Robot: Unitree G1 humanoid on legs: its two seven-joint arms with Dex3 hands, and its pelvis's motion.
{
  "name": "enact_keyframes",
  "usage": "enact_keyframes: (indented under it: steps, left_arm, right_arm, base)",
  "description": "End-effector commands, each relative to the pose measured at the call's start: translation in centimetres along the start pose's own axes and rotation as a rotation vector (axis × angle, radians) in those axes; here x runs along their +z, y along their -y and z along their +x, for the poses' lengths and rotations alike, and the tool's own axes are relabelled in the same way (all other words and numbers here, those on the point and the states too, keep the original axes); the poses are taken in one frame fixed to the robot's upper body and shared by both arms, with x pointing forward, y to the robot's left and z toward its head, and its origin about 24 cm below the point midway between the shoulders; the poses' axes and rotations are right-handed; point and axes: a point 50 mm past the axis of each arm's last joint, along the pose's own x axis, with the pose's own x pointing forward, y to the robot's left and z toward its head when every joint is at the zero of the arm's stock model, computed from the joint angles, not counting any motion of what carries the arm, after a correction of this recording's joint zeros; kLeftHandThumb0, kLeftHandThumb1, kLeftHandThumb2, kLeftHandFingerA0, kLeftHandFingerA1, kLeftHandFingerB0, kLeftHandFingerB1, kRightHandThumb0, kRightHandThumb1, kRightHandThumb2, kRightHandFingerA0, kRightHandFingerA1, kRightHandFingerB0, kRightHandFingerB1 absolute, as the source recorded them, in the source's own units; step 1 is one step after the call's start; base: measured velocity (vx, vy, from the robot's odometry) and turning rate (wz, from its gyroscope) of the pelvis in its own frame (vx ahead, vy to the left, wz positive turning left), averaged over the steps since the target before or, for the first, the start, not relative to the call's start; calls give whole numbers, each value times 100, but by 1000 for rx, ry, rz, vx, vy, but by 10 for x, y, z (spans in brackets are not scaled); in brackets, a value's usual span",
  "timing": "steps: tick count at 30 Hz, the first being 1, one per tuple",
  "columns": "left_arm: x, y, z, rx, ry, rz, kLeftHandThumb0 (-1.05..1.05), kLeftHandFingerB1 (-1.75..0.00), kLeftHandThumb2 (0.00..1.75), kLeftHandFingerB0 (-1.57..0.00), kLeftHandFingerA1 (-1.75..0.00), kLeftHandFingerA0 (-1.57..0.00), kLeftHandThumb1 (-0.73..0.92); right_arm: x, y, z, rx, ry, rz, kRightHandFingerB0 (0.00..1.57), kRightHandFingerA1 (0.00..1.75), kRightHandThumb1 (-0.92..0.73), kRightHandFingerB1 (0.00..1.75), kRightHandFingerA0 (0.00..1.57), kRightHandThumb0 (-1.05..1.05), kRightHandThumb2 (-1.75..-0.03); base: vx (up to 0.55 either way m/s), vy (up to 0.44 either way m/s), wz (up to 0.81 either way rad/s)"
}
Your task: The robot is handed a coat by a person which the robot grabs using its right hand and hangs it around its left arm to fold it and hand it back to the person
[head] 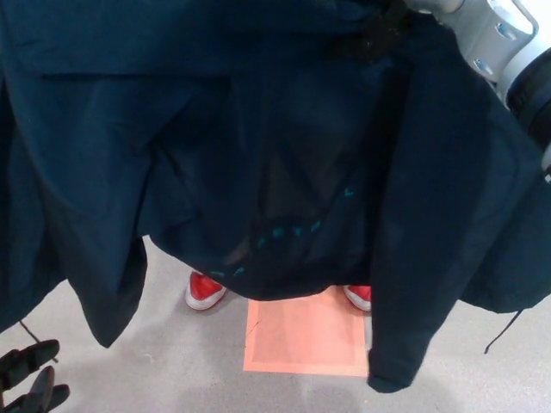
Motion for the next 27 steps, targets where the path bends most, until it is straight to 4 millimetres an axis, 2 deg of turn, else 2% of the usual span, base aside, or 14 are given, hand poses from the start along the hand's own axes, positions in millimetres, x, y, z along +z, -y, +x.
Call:
enact_keyframes:
  steps: [1,3,4,9,10,11,15,16,17,18,21,24,26,27]
  left_arm:
    - [1,-4,-5,16,51,-26,-67,-34,65,-25,-40,-36,85]
    - [2,-4,-5,9,58,-30,-71,-43,91,-20,-48,-29,71]
    - [2,-4,-5,-3,58,-8,-71,-42,92,-17,-47,-26,72]
    - [9,-8,-3,1,46,23,-73,-42,92,-18,-45,-25,72]
    - [10,-9,-3,3,46,26,-71,-41,94,-14,-47,-26,71]
    - [9,-9,-3,4,45,27,-70,-41,94,-14,-48,-28,71]
    - [5,-7,-5,-6,56,8,-68,-42,94,-13,-49,-29,72]
    - [5,-7,-5,-9,57,6,-63,-31,64,-18,-40,-36,87]
    - [4,-6,-6,-13,58,6,-63,-31,64,-18,-40,-36,87]
    - [3,-6,-6,-13,60,-5,-68,-41,91,-13,-48,-27,73]
    - [4,-5,-5,-12,66,-32,-68,-42,89,-15,-48,-28,71]
    - [6,-3,-4,-26,71,-36,-68,-43,90,-16,-48,-27,71]
    - [6,-3,-4,-45,70,-55,-63,-33,64,-21,-39,-31,84]
    - [6,-2,-4,-56,69,-68,-63,-33,64,-21,-39,-31,84]
  right_arm:
    - [9,90,-43,-1062,148,300,84,129,-84,105,102,-28,-65]
    - [15,108,-52,-1115,159,304,87,141,-82,114,103,-27,-66]
    - [17,116,-56,-1129,157,312,100,108,-83,88,114,-30,-65]
    - [23,139,-71,-1206,173,343,82,149,-82,128,100,-29,-68]
    - [24,147,-77,-1229,182,349,93,97,-83,97,116,-29,-64]
    - [25,149,-79,-1234,183,348,94,90,-83,96,118,-29,-64]
    - [27,156,-84,-1246,188,334,97,95,-81,96,121,-30,-64]
    - [28,157,-85,-1243,188,336,100,101,-83,92,120,-30,-64]
    - [28,158,-85,-1239,188,340,100,101,-83,92,120,-30,-64]
    - [31,162,-87,-1238,195,323,100,91,-81,86,122,-31,-64]
    - [34,169,-93,-1245,197,297,99,82,-80,83,123,-32,-64]
    - [39,177,-99,-1266,202,295,100,90,-78,83,121,-30,-63]
    - [42,181,-102,-1283,212,293,99,134,-79,105,110,-29,-64]
    - [44,182,-103,-1289,215,290,99,134,-79,105,110,-29,-64]
  base:
    - [0,0,0]
    - [0,0,0]
    - [0,0,0]
    - [0,0,0]
    - [0,0,0]
    - [0,0,0]
    - [0,0,0]
    - [0,0,0]
    - [0,0,0]
    - [0,0,0]
    - [0,0,0]
    - [0,0,0]
    - [0,0,0]
    - [0,0,0]
